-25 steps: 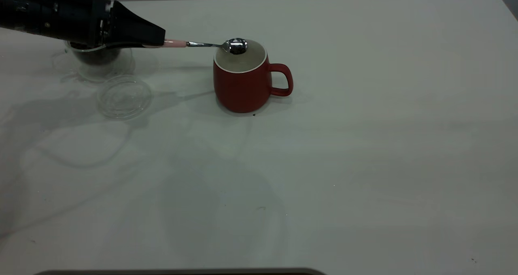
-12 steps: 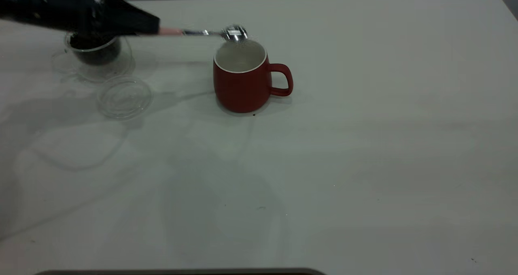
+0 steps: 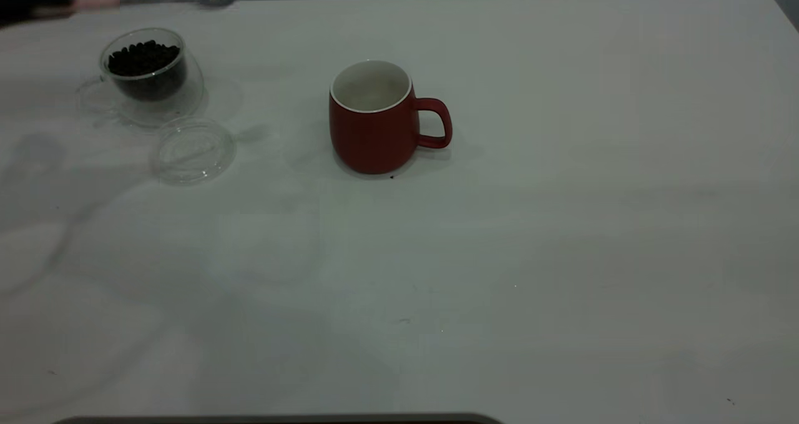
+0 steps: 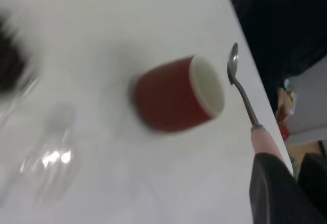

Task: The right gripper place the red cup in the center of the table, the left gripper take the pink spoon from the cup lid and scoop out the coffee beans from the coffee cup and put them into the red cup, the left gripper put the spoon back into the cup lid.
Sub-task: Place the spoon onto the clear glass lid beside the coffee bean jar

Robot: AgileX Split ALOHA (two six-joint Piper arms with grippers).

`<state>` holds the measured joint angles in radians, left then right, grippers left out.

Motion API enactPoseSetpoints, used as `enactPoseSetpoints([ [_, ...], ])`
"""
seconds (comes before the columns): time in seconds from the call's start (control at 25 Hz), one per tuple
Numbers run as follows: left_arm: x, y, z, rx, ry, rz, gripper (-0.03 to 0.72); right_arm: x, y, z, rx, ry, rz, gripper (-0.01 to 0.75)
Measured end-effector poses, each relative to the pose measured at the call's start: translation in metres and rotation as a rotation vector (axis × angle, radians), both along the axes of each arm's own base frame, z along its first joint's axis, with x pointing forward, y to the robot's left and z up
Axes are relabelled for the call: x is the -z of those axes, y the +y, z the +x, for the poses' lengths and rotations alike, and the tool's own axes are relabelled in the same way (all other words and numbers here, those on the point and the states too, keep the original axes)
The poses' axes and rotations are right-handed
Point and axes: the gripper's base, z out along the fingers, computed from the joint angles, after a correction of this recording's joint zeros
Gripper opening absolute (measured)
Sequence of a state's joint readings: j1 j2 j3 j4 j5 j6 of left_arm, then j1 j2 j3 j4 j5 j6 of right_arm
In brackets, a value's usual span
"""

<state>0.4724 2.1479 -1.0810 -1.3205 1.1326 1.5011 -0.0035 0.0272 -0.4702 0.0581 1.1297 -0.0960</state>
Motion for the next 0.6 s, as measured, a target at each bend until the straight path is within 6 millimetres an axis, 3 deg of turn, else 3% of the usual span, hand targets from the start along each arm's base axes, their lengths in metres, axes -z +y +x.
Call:
enactPoseSetpoints([
  [0.32,0.029,0.038,-0.028,-0.057,0.184,0.007,0.124,0.0,0.0,0.0,0.0,0.0,0.0,0.591],
  [0.6,0.067,0.044,-0.03,-0.138,0.275,0.011,0.124,0.0,0.0,0.0,0.0,0.0,0.0,0.591],
])
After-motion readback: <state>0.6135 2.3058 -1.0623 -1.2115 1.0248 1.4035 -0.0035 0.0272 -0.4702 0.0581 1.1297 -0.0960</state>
